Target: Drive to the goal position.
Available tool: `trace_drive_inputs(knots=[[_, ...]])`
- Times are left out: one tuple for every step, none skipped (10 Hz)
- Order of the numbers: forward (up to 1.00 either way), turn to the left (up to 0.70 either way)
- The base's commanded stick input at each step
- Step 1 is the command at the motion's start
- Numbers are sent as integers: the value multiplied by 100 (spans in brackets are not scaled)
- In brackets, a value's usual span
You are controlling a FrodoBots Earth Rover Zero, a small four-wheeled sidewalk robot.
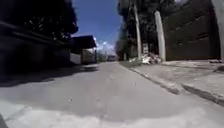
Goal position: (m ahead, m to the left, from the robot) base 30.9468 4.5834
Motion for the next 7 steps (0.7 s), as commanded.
trace_drive_inputs(knots=[[85,-24],[85,-34],[85,-34],[85,-34],[85,-30],[85,0],[85,0]])
